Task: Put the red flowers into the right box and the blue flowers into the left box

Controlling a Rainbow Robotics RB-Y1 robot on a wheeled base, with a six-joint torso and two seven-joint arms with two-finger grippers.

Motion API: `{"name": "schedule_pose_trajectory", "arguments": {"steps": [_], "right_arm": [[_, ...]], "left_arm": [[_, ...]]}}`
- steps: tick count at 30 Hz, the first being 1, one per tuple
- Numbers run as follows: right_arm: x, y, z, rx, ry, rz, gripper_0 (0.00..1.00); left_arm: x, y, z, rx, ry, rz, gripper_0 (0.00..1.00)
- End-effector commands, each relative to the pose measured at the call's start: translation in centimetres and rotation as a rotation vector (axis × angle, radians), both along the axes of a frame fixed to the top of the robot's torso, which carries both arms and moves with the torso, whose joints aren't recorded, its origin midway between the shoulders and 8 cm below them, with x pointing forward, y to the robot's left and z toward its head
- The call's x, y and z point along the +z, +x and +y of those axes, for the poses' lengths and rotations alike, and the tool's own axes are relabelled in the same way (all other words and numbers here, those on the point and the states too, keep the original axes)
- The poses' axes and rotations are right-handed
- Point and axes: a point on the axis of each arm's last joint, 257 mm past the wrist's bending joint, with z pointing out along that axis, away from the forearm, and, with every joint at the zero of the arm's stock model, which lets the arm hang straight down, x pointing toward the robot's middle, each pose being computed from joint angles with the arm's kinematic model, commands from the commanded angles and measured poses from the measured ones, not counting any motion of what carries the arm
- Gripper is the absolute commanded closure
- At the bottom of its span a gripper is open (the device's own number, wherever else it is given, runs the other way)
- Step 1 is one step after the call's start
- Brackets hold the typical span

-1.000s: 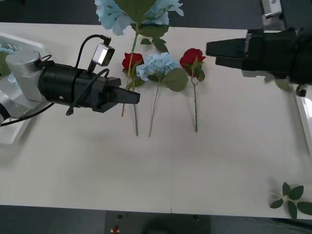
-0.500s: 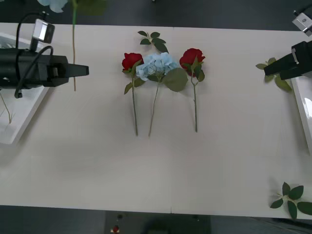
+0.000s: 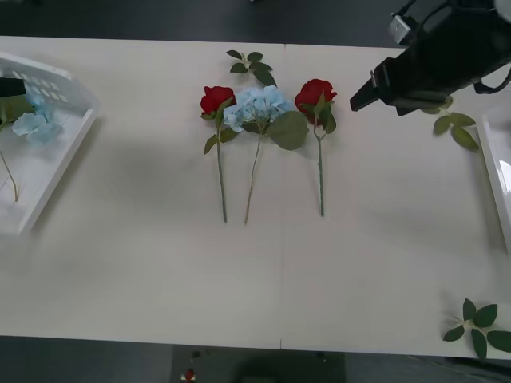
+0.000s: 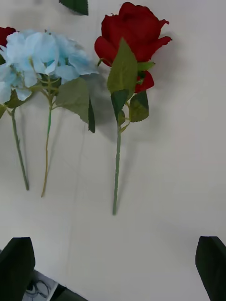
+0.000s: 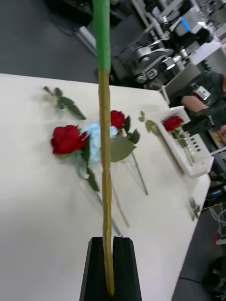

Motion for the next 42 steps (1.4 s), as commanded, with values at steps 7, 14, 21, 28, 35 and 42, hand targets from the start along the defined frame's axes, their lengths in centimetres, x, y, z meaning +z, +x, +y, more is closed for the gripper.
{"name": "schedule_pose_trajectory", "arguments": {"steps": [7, 14, 21, 28, 35, 42], "right_arm": [[-2.7, 2.6, 5.0, -0.172, -0.013, -0.009, 0.00], [-5.7, 4.4, 6.3, -0.239, -0.058, -0.034, 0.00], [-10.3, 6.5, 6.5, -0.308, -0.114, -0.076, 0.00], [-12.8, 6.7, 5.6, -0.320, -0.160, -0.075, 0.00], [-15.3, 6.7, 5.7, -0.299, -0.173, -0.102, 0.00], [-17.5, 6.2, 6.1, -0.262, -0.198, -0.129, 0.00]], "left_arm": [[-0.5, 1.2, 11.7, 0.267, 0.311, -0.031, 1.00], [-3.1, 2.8, 15.1, 0.369, 0.459, -0.025, 1.00], [-7.3, 5.2, 18.7, 0.505, 0.602, -0.049, 1.00], [-10.4, 6.8, 20.6, 0.579, 0.744, -0.093, 1.00], [-13.0, 5.6, 23.3, 0.598, 0.841, -0.051, 1.00], [-17.3, 5.2, 23.5, 0.671, 0.796, 0.006, 1.00]]}}
